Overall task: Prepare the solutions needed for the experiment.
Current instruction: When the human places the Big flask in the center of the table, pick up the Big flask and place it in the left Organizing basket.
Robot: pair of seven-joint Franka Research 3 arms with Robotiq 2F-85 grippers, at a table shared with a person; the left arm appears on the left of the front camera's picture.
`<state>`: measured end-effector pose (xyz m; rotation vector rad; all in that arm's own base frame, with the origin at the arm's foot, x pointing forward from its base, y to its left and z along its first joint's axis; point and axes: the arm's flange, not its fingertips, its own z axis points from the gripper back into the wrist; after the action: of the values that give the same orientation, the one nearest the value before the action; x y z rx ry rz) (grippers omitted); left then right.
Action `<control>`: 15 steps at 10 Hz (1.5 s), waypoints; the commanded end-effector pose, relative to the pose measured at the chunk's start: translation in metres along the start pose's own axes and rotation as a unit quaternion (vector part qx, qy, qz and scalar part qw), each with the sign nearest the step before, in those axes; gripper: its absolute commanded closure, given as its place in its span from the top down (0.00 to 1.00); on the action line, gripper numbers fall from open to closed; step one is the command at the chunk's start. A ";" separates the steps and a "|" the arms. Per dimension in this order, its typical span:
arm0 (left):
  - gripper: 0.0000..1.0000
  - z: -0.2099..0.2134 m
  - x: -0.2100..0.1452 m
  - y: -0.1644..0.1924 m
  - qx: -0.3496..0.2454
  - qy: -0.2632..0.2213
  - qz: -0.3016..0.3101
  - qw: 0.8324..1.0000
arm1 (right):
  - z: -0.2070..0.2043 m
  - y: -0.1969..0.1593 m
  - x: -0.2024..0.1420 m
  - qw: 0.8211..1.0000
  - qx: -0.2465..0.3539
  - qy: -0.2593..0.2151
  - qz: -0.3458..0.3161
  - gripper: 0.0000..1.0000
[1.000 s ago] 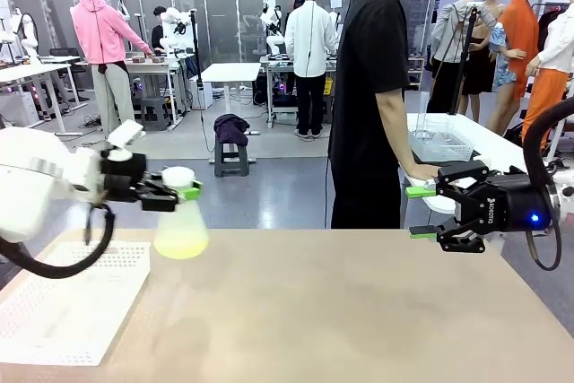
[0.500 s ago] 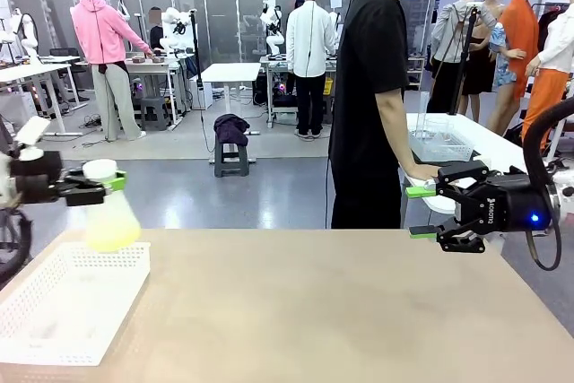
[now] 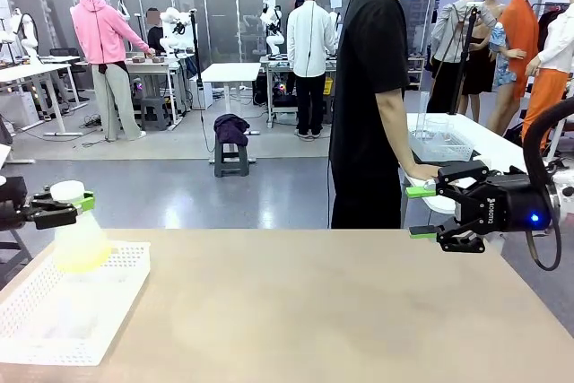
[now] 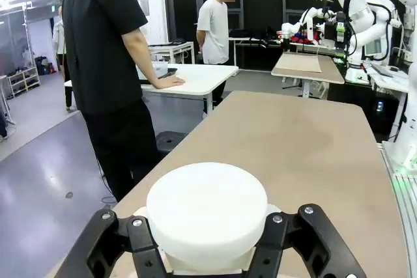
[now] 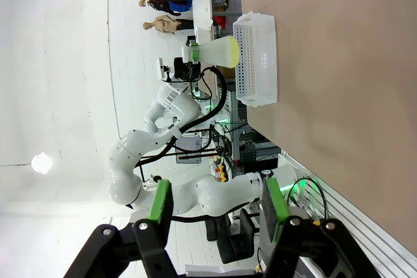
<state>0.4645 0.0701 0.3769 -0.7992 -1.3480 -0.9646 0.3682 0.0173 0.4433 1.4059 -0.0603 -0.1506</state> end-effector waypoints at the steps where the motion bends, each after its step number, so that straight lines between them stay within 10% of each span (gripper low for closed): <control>1: 0.06 0.001 -0.008 -0.002 0.014 -0.007 -0.004 1.000 | -0.001 0.002 0.001 1.000 0.006 -0.001 0.000 0.70; 15: 0.06 0.015 -0.091 -0.031 0.019 -0.012 0.033 0.999 | -0.001 0.002 0.001 1.000 0.006 -0.001 0.000 0.70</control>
<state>0.4341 0.0827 0.2897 -0.8186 -1.2968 -0.8854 0.3682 0.0174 0.4433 1.4059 -0.0603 -0.1506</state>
